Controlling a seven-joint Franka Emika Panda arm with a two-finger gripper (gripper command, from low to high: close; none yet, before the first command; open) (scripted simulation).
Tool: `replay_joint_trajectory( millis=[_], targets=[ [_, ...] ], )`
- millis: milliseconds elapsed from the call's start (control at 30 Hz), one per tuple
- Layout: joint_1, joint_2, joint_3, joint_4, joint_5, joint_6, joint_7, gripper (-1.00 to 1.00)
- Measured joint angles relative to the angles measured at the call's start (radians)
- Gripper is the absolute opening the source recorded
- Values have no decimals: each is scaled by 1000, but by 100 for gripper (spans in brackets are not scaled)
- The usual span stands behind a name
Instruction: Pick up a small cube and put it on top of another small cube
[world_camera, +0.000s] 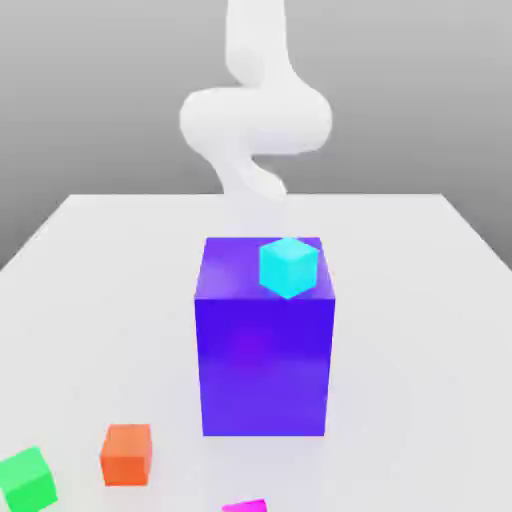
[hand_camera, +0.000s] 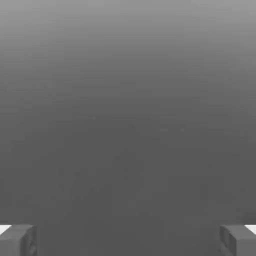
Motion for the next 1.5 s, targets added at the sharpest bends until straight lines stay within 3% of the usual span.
replay_joint_trajectory(
  millis=[967,1100,1133,1367,1500],
  targets=[
    [39,1056,-51,33,47,306,-243,0],
    [29,1200,-40,59,54,403,-256,0],
    [27,1231,-36,66,57,426,-258,-100],
    [26,1236,-36,67,57,430,-257,-100],
    [33,1115,-47,40,45,336,-248,-100]
  ],
)
